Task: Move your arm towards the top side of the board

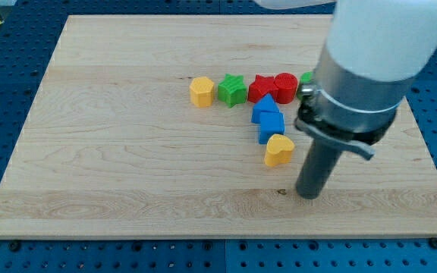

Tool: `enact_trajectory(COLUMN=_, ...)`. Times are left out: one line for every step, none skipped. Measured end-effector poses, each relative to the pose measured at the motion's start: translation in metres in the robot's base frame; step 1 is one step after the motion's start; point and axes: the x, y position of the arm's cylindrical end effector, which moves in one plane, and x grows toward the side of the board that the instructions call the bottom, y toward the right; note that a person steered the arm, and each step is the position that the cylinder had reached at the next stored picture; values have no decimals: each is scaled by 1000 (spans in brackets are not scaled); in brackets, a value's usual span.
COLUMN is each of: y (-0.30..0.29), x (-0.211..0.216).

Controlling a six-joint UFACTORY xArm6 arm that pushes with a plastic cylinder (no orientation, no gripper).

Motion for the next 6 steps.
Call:
enact_trajectory(y=-61, x=3)
enact_trajectory(y=-148, x=-9)
enact_trajectory(y=-228, x=-48)
enact_trajectory(y=-292, x=-111)
enact_trajectory(y=-324, x=-162)
enact_trajectory(y=-339, x=-218)
